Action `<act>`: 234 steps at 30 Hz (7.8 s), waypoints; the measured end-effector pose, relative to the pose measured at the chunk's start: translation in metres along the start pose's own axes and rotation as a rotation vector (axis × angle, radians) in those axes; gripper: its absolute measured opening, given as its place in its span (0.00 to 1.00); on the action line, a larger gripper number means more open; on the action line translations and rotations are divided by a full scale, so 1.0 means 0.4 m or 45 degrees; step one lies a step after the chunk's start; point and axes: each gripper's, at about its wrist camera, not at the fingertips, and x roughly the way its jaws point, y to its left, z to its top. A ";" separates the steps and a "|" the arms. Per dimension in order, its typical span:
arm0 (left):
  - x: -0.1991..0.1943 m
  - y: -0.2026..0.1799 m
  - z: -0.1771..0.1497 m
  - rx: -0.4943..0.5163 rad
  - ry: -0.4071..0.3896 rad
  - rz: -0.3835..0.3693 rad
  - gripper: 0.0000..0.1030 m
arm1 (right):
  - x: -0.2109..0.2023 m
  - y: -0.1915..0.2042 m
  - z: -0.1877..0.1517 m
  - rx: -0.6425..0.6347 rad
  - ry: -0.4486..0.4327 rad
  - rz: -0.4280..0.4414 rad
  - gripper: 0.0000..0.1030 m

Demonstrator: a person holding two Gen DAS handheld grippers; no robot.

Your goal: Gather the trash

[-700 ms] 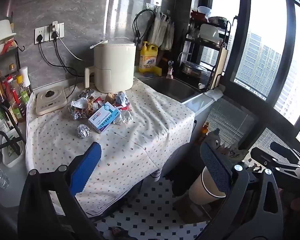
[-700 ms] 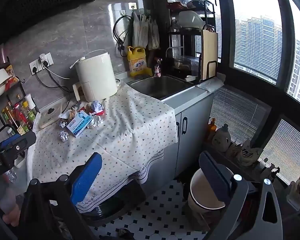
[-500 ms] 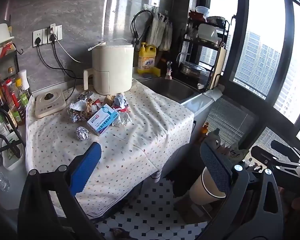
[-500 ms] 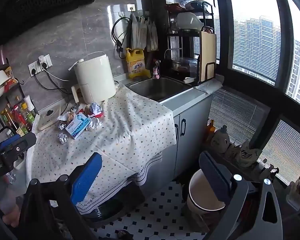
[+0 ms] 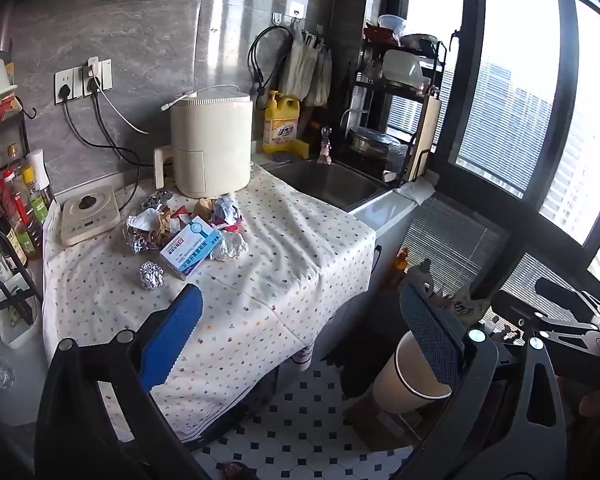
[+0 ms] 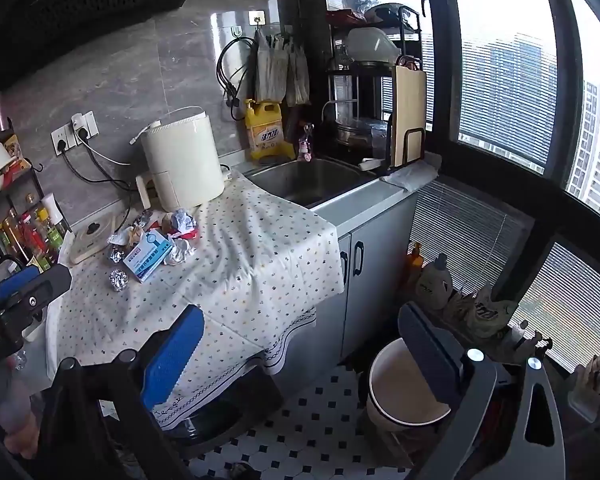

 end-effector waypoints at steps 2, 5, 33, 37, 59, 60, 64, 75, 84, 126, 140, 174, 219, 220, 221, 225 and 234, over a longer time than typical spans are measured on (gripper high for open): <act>-0.001 0.002 -0.003 -0.008 0.001 0.008 0.96 | 0.001 -0.002 -0.002 -0.001 0.005 0.003 0.93; -0.008 0.002 -0.009 -0.020 -0.007 0.003 0.95 | 0.000 -0.003 -0.006 -0.002 0.012 0.011 0.93; -0.039 0.018 -0.045 -0.079 -0.001 0.059 0.95 | -0.026 0.013 -0.028 -0.033 0.005 0.027 0.93; -0.037 0.020 -0.045 -0.089 0.007 0.071 0.95 | -0.026 0.012 -0.028 -0.030 0.005 0.026 0.93; -0.044 0.032 -0.057 -0.109 0.021 0.090 0.95 | -0.015 0.005 -0.030 -0.005 0.014 0.045 0.93; -0.045 0.033 -0.058 -0.110 0.021 0.091 0.95 | -0.013 0.007 -0.029 -0.006 0.015 0.047 0.93; -0.043 0.036 -0.055 -0.117 0.022 0.099 0.95 | -0.004 0.012 -0.028 -0.010 0.019 0.053 0.93; -0.013 0.102 -0.037 -0.181 0.062 0.128 0.95 | 0.065 0.062 0.006 -0.018 0.053 0.123 0.93; 0.088 0.260 -0.019 -0.286 0.067 0.176 0.95 | 0.191 0.159 0.058 -0.057 0.101 0.250 0.93; 0.537 0.742 0.012 -0.427 0.333 0.186 0.43 | 0.971 0.640 0.137 -0.350 0.604 0.379 0.37; 0.517 0.736 0.103 -0.352 0.233 0.079 0.43 | 0.933 0.625 0.176 -0.281 0.590 0.419 0.03; 0.686 -0.129 0.105 -0.012 0.331 -0.289 0.43 | 0.604 -0.318 0.156 0.127 0.396 0.099 0.03; 0.872 -0.743 -0.217 0.329 0.763 -0.671 0.89 | 0.396 -0.851 -0.148 0.538 0.488 -0.295 0.79; 0.868 -0.727 -0.204 0.319 0.745 -0.656 0.90 | 0.399 -0.843 -0.140 0.531 0.478 -0.293 0.80; 0.863 -0.710 -0.189 0.310 0.725 -0.637 0.90 | 0.401 -0.833 -0.130 0.524 0.466 -0.290 0.80; 0.839 -0.624 -0.130 0.260 0.640 -0.560 0.91 | 0.417 -0.783 -0.084 0.482 0.421 -0.264 0.82; 0.747 -0.394 -0.006 0.098 0.432 -0.354 0.94 | 0.475 -0.602 0.034 0.346 0.325 -0.147 0.92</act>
